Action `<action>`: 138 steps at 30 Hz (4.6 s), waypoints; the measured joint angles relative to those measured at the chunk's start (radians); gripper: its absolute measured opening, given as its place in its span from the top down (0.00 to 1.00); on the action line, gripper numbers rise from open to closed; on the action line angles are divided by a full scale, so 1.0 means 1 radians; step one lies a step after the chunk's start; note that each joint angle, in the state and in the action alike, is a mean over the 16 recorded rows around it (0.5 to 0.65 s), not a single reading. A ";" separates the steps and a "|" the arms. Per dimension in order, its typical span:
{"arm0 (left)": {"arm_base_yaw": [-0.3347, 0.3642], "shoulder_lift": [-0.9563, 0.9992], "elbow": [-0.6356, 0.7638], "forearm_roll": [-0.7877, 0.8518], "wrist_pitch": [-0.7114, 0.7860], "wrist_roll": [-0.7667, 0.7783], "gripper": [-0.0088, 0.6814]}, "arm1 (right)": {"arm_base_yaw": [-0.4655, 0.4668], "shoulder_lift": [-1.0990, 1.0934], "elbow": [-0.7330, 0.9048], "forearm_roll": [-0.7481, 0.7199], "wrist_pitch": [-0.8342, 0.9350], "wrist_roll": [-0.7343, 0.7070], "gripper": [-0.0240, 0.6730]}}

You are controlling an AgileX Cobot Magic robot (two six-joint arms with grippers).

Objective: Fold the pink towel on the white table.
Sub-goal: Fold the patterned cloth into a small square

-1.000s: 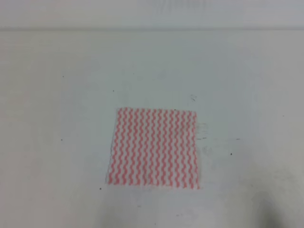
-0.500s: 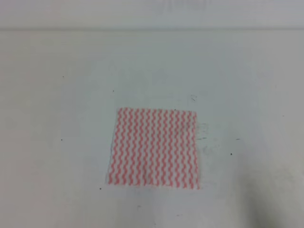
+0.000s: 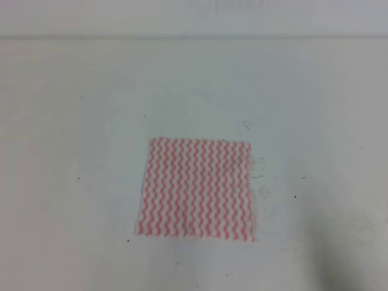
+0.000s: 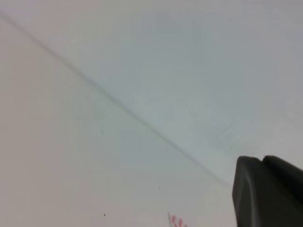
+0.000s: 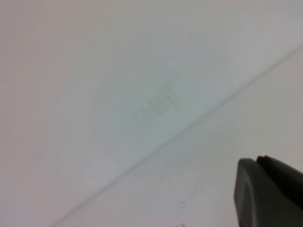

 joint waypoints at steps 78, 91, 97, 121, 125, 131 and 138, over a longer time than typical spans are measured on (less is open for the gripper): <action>-0.410 1.073 -0.556 -0.123 0.226 0.627 1.00 | 0.482 1.577 -0.836 -0.110 0.441 0.017 0.63; -0.410 1.072 -0.556 -0.123 0.232 0.631 1.00 | 0.480 1.670 -0.881 -0.113 0.407 0.058 0.49; -0.410 1.072 -0.556 -0.123 0.239 0.632 1.00 | 0.480 1.700 -0.889 -0.123 0.386 0.058 0.49; -0.410 1.069 -0.556 -0.123 0.238 0.635 1.00 | 0.480 1.715 -0.890 -0.141 0.357 0.054 0.49; -0.410 1.069 -0.556 -0.123 0.238 0.636 1.00 | 0.480 1.715 -0.890 -0.141 0.362 0.053 0.49; -0.410 1.069 -0.556 -0.123 0.238 0.635 1.00 | 0.480 1.714 -0.889 -0.143 0.369 0.051 0.49; -0.410 1.070 -0.556 -0.123 0.238 0.636 0.99 | 0.480 1.719 -0.890 -0.151 0.369 0.048 0.49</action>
